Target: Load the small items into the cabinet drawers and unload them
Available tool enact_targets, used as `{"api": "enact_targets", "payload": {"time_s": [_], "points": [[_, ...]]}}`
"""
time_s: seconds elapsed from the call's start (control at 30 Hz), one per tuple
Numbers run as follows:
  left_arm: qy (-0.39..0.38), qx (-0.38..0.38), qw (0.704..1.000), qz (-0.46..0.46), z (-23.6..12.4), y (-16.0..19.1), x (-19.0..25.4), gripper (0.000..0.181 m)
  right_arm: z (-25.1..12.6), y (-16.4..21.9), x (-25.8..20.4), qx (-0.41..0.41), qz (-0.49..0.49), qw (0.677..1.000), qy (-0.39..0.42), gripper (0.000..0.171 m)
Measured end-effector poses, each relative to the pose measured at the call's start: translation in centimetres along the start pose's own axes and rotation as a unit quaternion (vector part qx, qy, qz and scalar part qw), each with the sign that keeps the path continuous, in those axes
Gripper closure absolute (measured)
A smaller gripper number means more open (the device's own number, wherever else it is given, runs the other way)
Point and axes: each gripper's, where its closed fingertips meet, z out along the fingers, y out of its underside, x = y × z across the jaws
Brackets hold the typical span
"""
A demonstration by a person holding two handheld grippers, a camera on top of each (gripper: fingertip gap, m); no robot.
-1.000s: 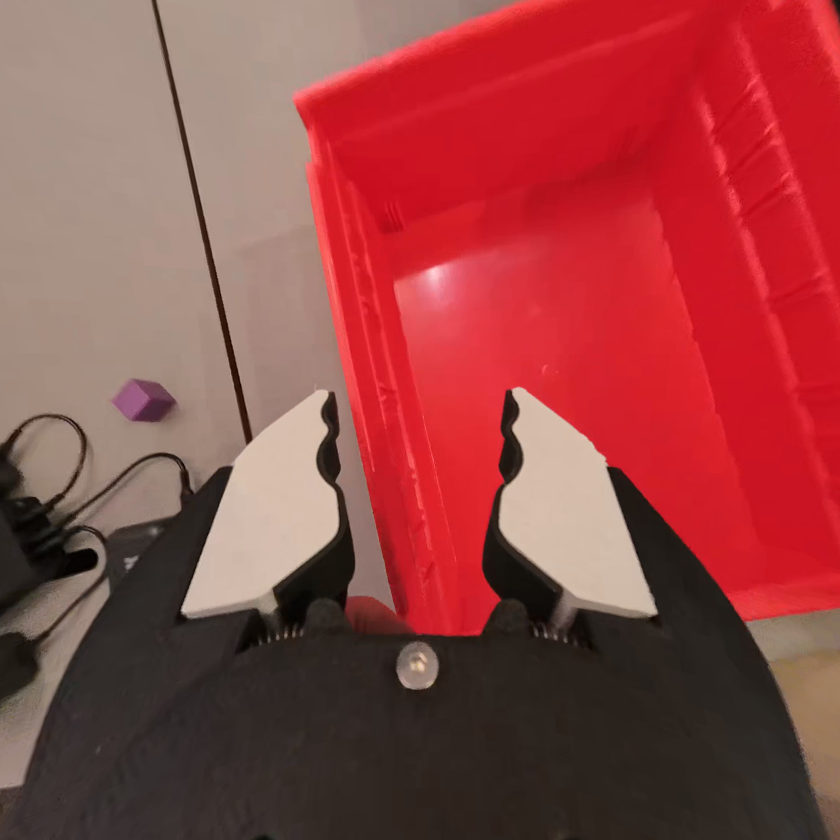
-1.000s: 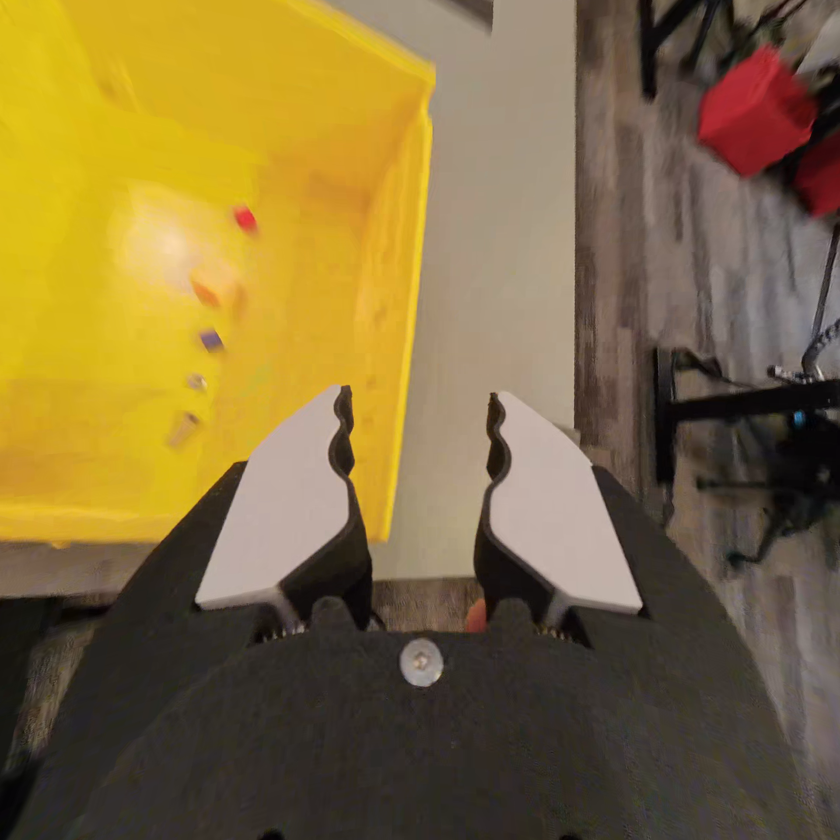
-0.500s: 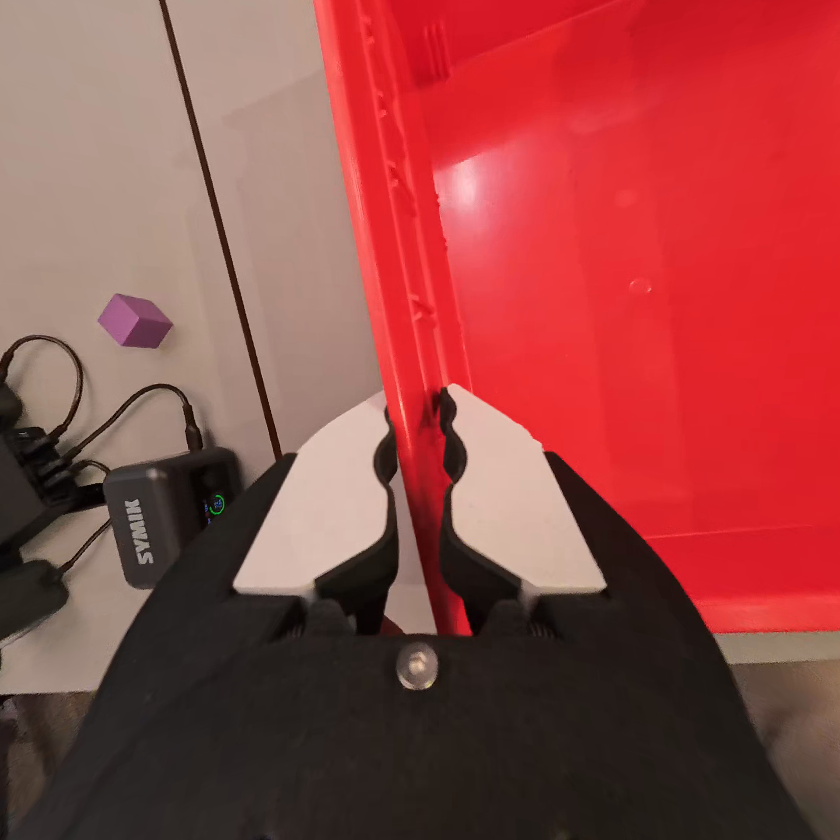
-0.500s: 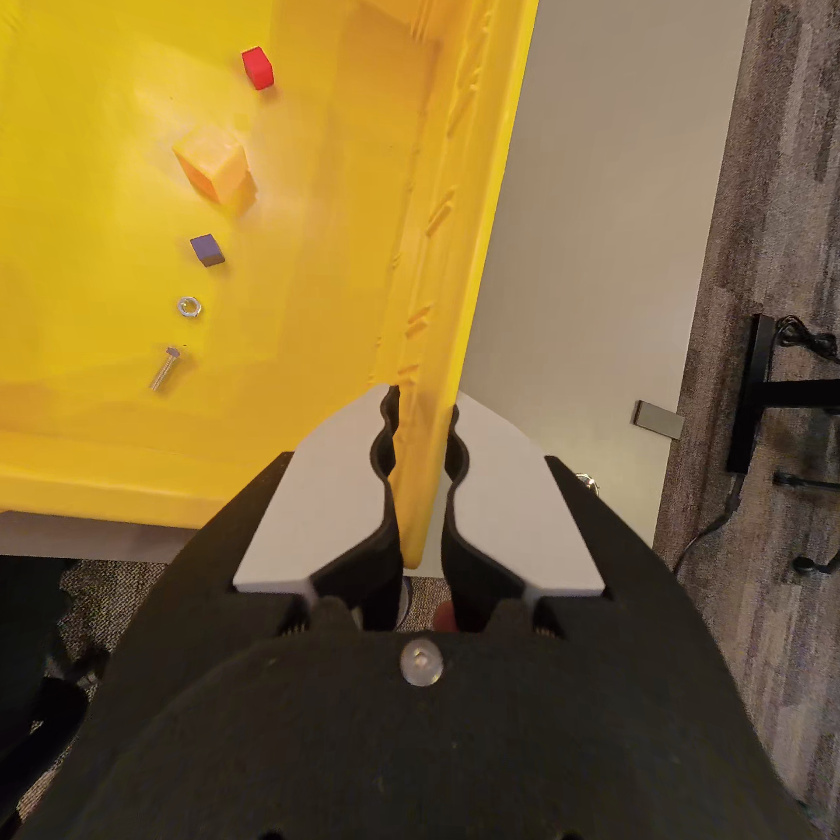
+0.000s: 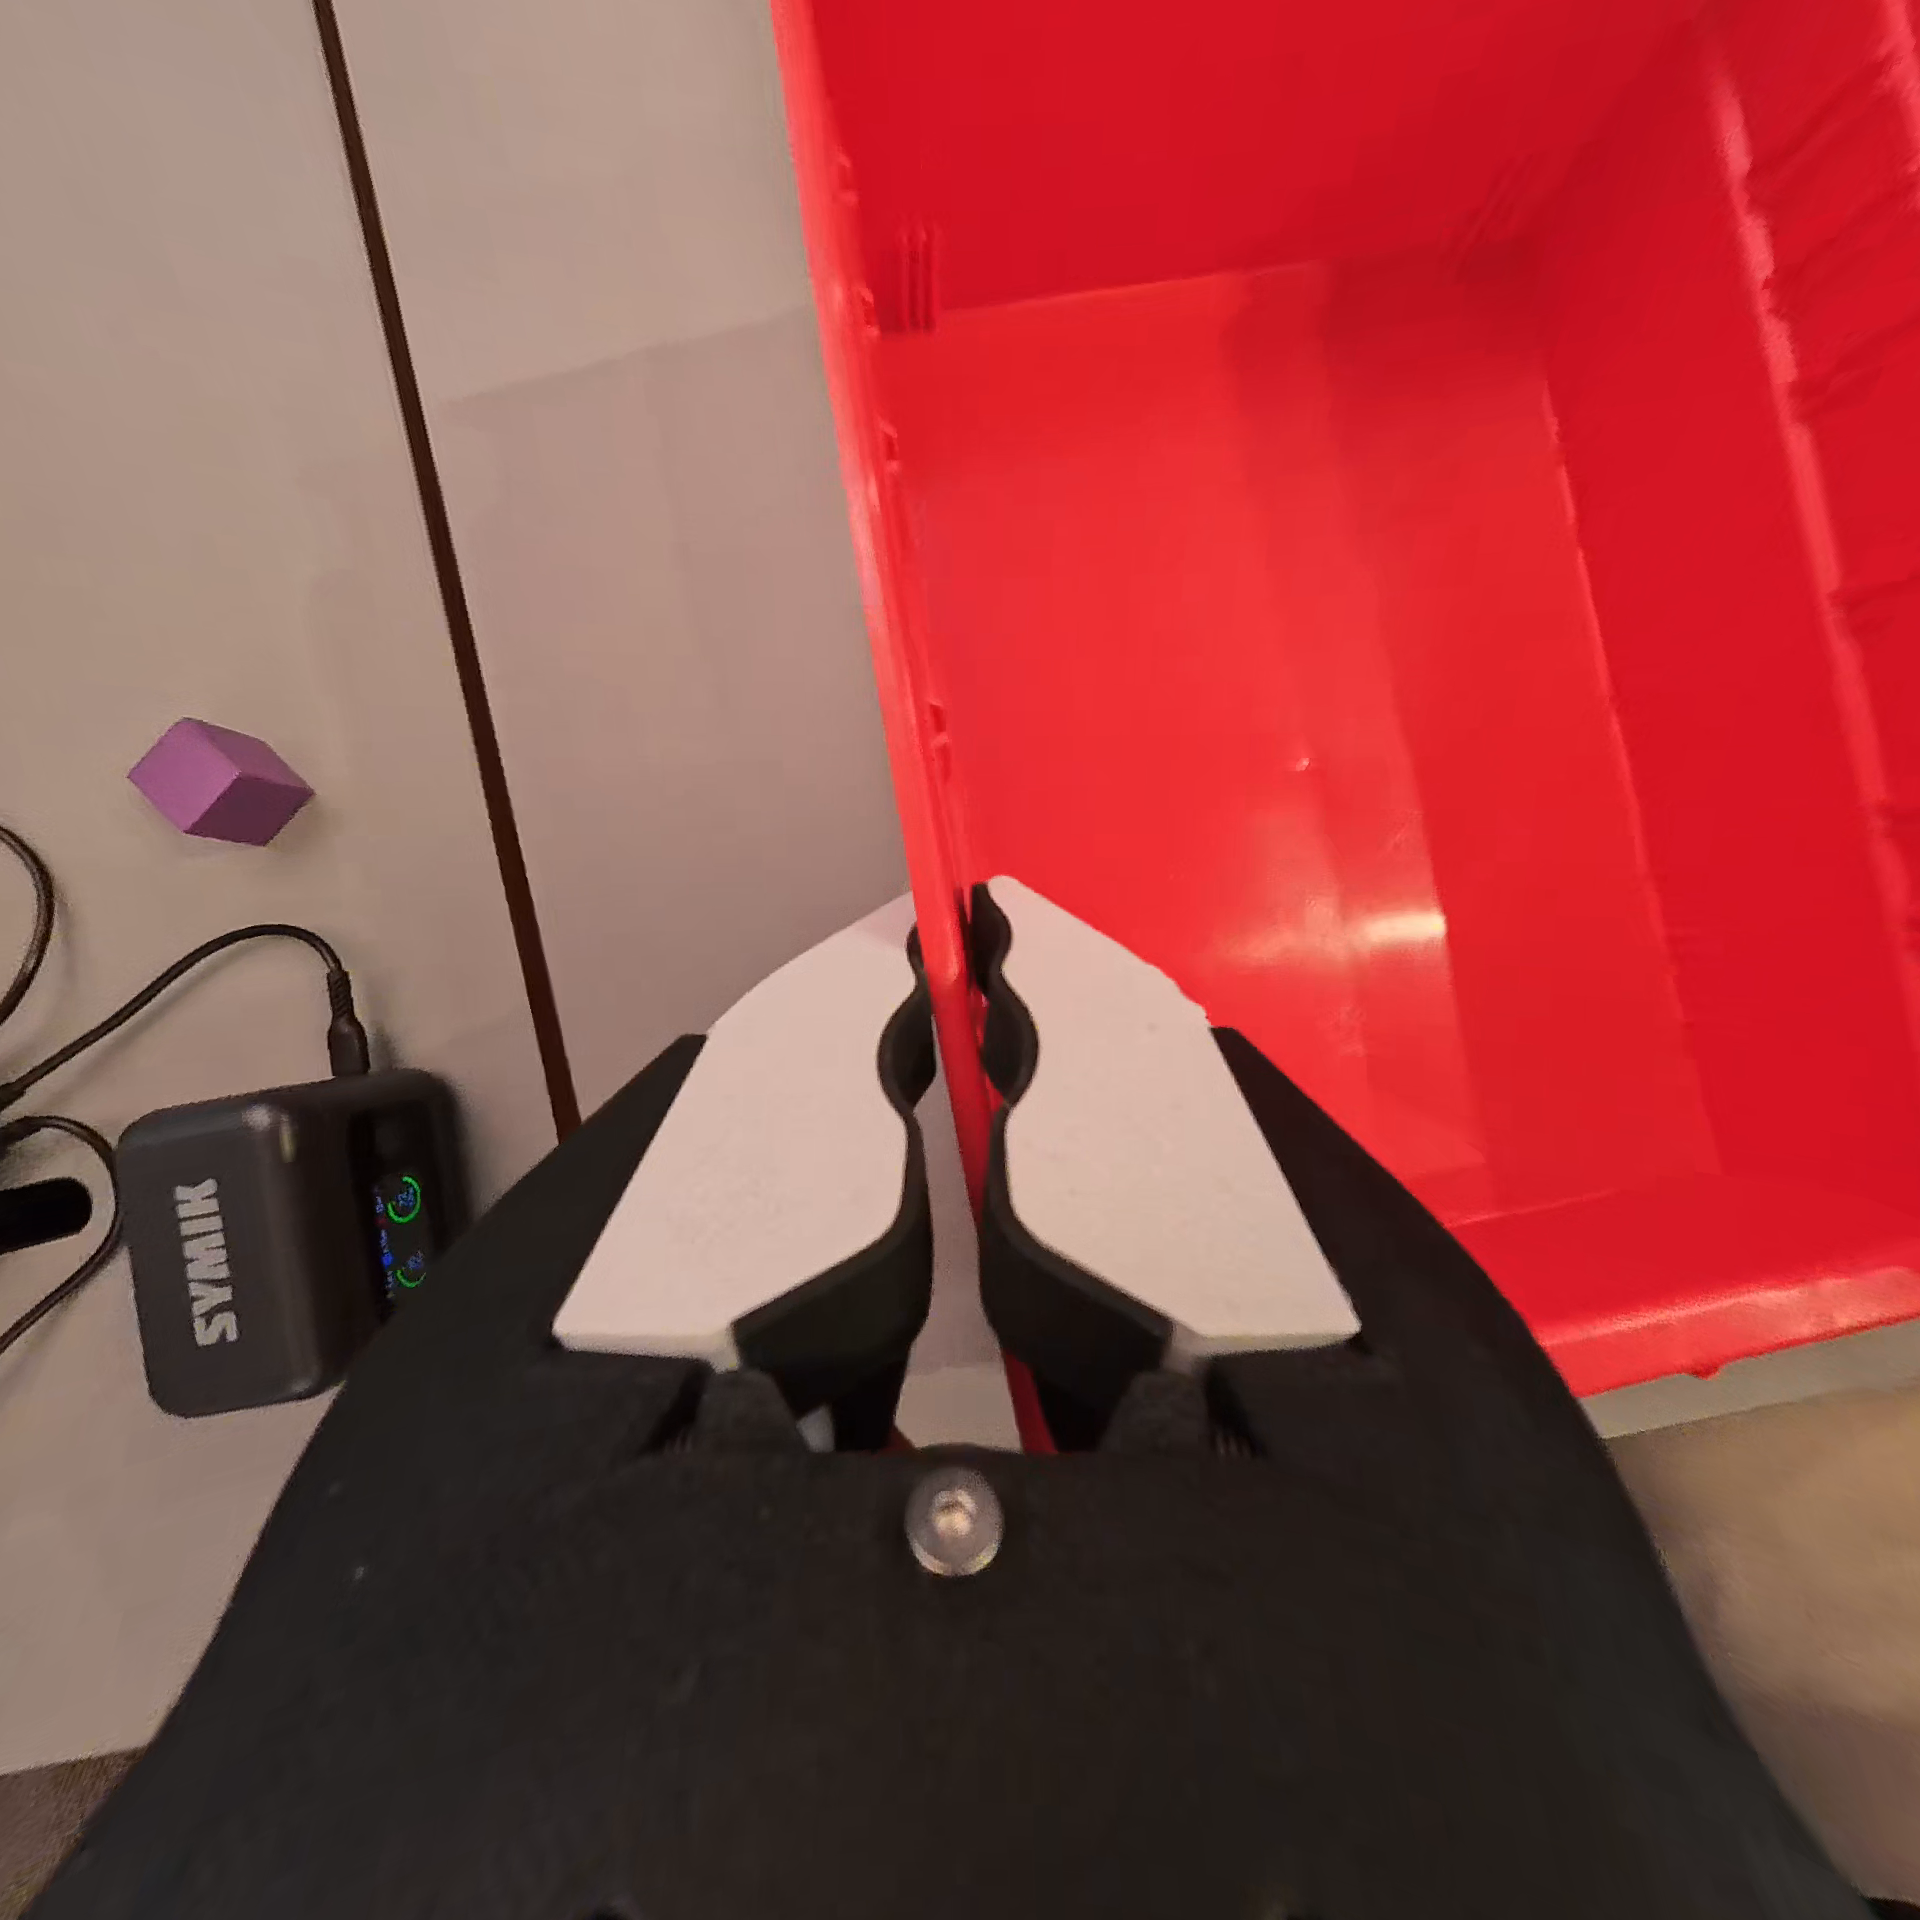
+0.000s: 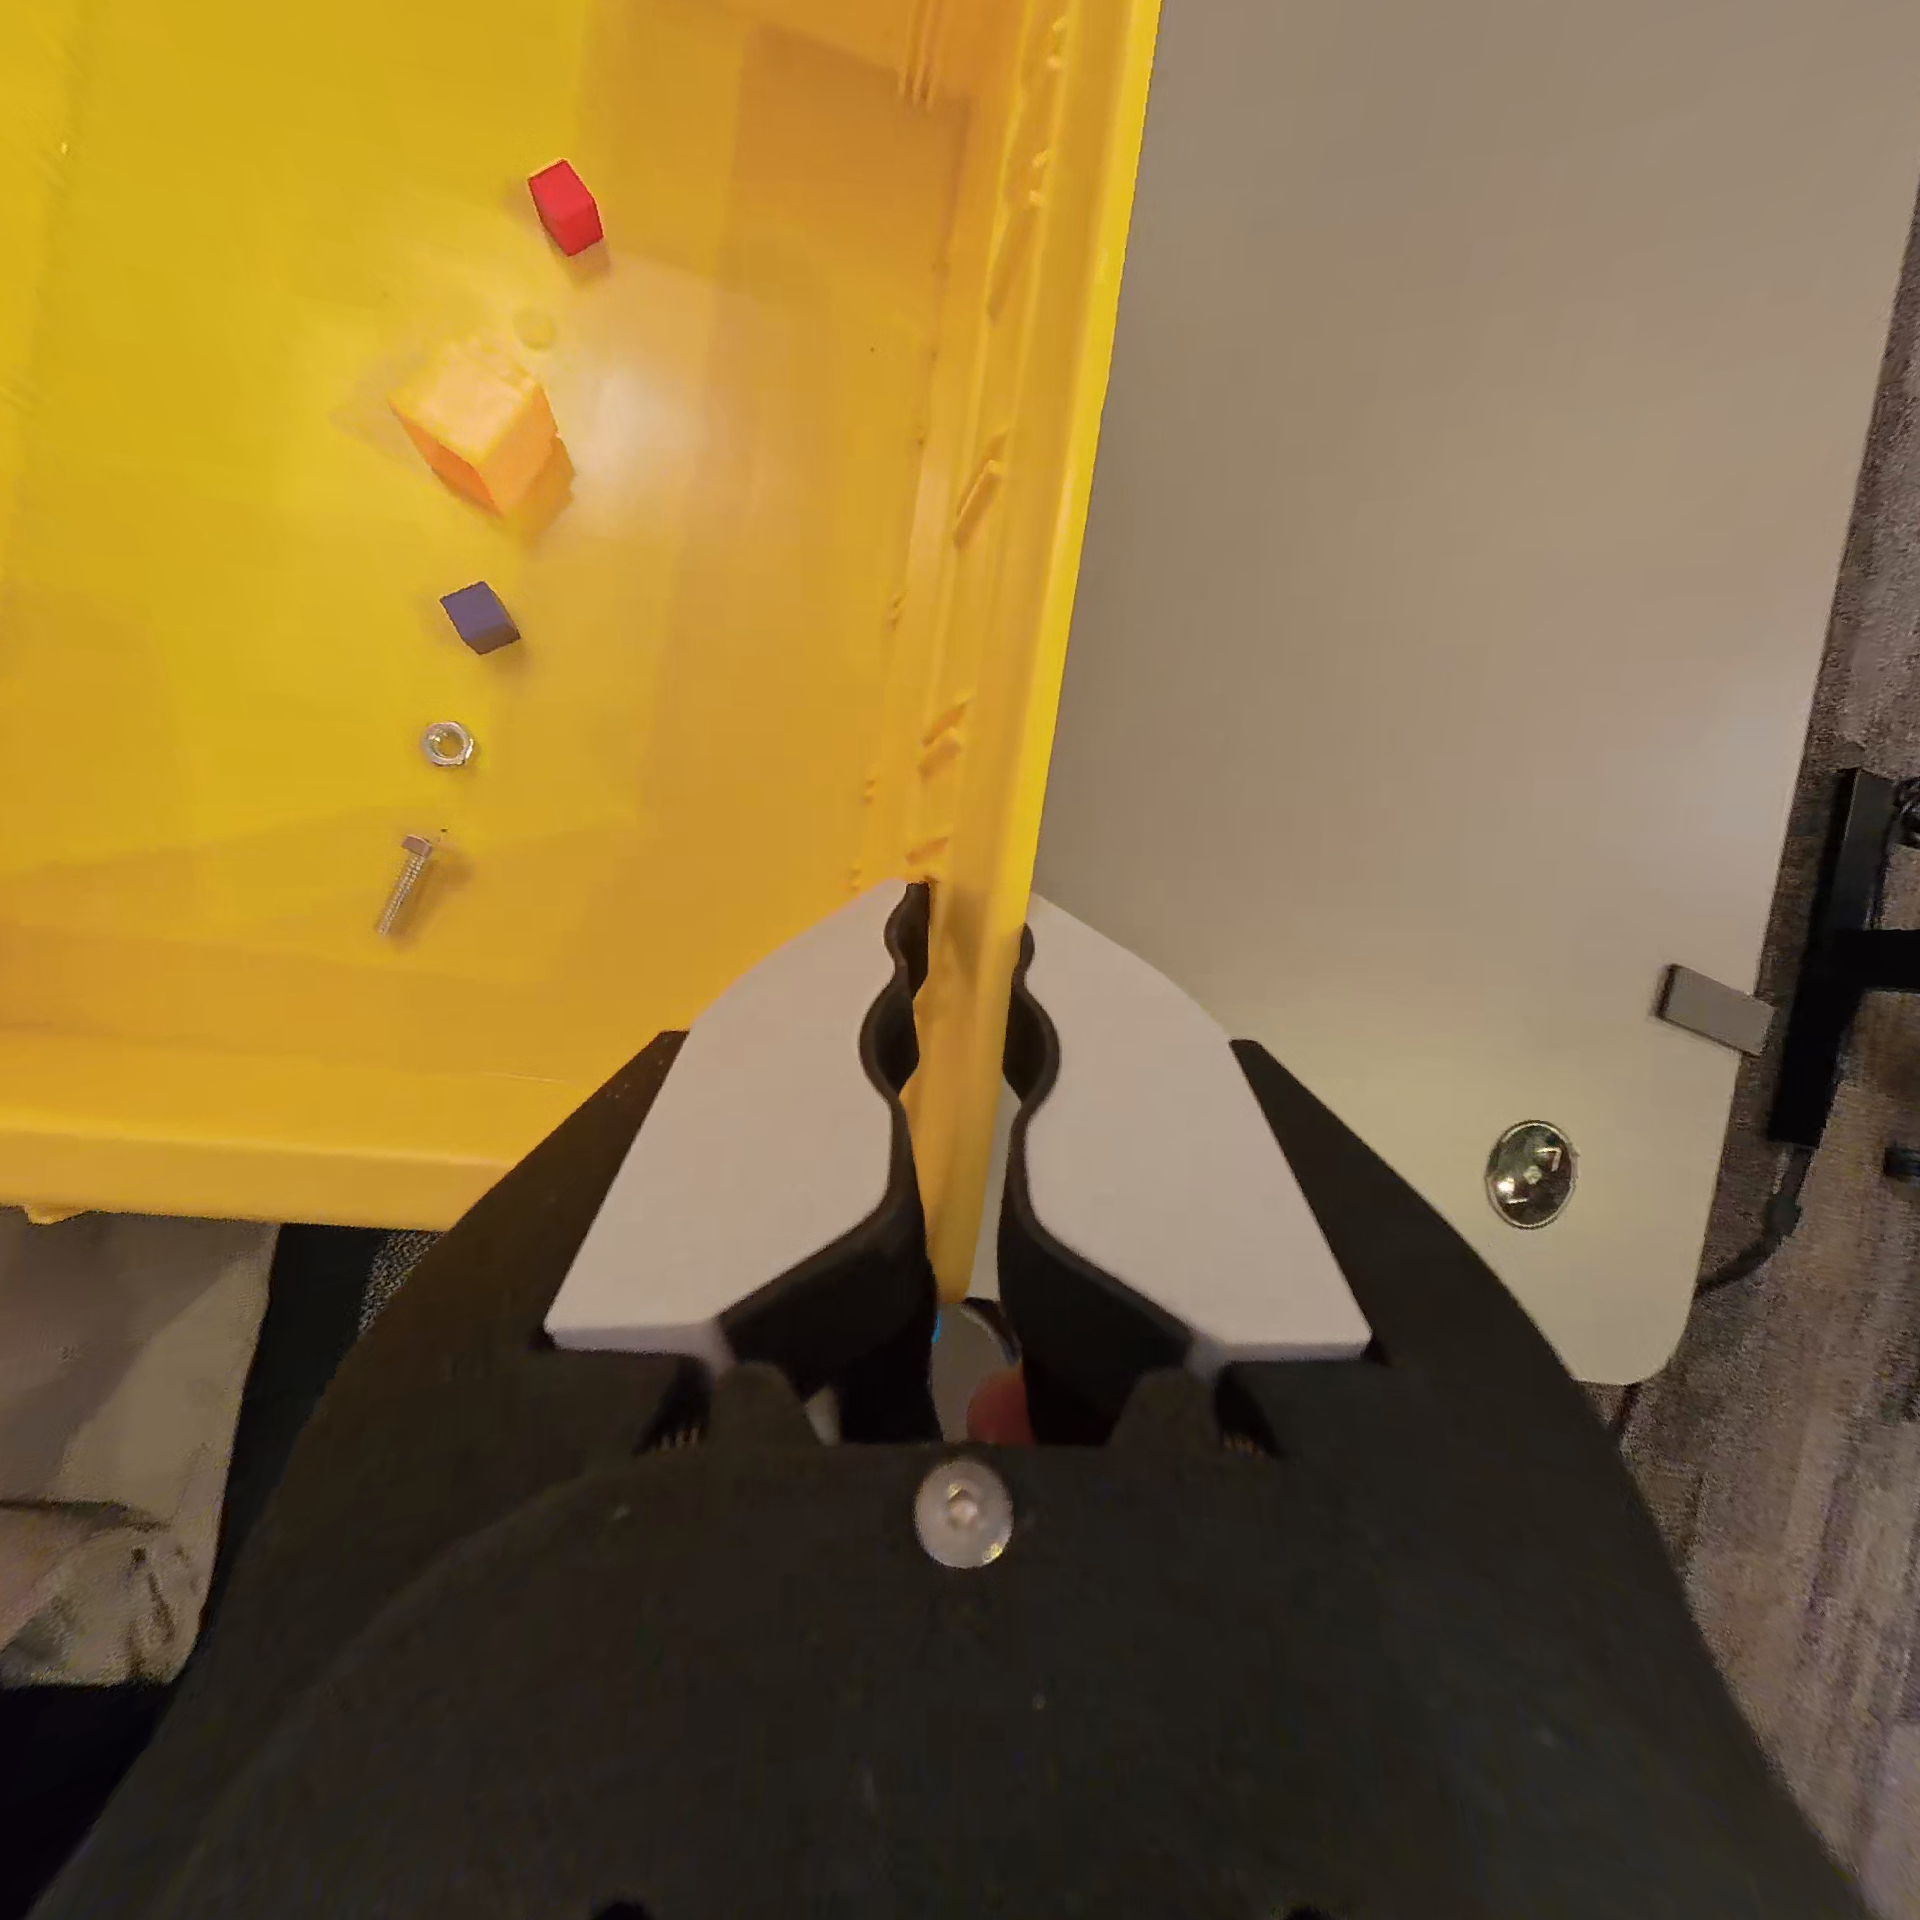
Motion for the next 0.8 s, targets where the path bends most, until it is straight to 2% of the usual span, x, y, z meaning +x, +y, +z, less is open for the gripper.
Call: {"api": "enact_targets", "payload": {"time_s": [0.03,0.33,0.47,0.53,0.8], "points": [[0.002,0.007,1.000,-0.003,-0.3,0.0,-0.1,0.177,-0.1,0.0,-0.6,0.001,-0.001,1.000,-0.002,0.161],[0.004,0.047,0.998,-0.034,-2.2,0.8,-0.9,0.178,-1.0,-1.2,-7.7,0.020,-0.042,0.998,-0.032,0.150],[0.011,0.060,0.997,-0.049,-2.8,1.3,-1.1,0.178,-1.3,-1.8,-11.6,0.028,-0.074,0.996,-0.050,0.133],[0.013,0.070,0.996,-0.058,-3.2,1.3,-1.3,0.178,-1.5,-2.2,-13.5,0.038,-0.088,0.994,-0.059,0.134],[0.016,0.122,0.988,-0.097,-5.2,0.9,-2.9,0.178,-2.2,-3.9,-20.9,0.066,-0.140,0.983,-0.103,0.117]]}}
